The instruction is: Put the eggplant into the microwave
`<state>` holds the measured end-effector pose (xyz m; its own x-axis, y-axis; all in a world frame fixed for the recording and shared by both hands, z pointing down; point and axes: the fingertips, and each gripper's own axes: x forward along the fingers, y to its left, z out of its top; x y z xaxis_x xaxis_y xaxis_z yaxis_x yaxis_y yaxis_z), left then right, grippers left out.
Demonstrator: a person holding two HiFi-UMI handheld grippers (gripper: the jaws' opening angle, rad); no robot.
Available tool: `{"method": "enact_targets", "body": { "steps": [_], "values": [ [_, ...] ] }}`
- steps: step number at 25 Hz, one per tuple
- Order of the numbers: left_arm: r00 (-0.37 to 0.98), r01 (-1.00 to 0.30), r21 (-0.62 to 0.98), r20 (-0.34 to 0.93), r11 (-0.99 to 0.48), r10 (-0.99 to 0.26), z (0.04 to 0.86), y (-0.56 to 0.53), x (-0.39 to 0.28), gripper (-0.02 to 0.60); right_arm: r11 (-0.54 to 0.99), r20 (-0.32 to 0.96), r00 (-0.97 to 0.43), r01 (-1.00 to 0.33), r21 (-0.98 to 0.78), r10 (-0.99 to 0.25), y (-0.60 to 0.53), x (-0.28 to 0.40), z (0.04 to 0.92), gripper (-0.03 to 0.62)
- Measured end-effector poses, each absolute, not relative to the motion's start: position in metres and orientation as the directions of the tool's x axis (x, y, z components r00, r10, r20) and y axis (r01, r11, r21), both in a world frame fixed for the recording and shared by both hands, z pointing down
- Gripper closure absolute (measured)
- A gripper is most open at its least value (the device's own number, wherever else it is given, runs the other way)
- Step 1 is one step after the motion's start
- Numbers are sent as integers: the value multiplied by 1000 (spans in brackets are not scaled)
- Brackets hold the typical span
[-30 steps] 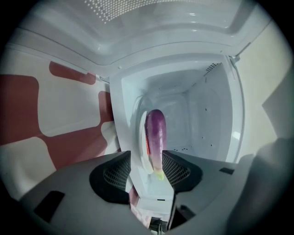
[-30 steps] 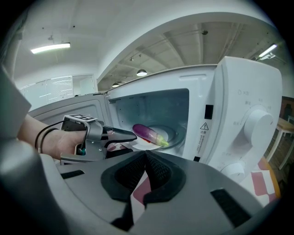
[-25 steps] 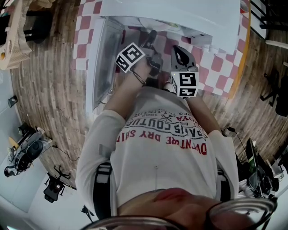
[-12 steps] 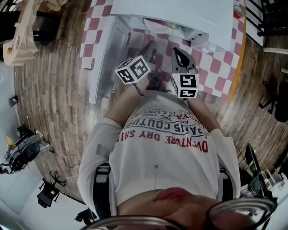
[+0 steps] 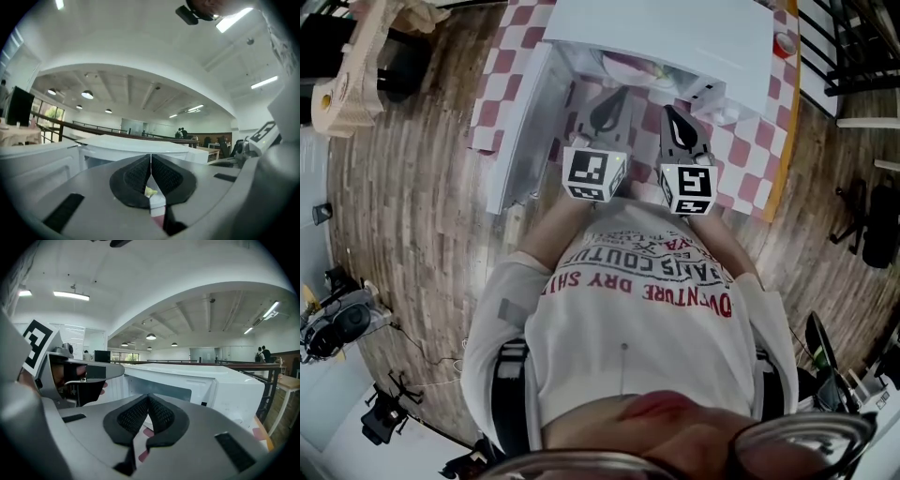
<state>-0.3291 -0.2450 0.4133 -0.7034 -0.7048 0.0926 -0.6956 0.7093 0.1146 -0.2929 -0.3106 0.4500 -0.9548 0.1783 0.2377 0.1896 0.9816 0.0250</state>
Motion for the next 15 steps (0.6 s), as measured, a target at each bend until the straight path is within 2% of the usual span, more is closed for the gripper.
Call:
{"method": "enact_targets", "body": {
  "steps": [4,15],
  "values": [
    [-720,-693,-12,36,721,-693,400,-244,-324,554,980,228,-955,200,25,189,-308,-290,448,572],
    [-729,-679,46,72,732,-681,410,-240,-324,554,980,257,-949,198,23,185,-305,-288,452,572]
  ]
}}
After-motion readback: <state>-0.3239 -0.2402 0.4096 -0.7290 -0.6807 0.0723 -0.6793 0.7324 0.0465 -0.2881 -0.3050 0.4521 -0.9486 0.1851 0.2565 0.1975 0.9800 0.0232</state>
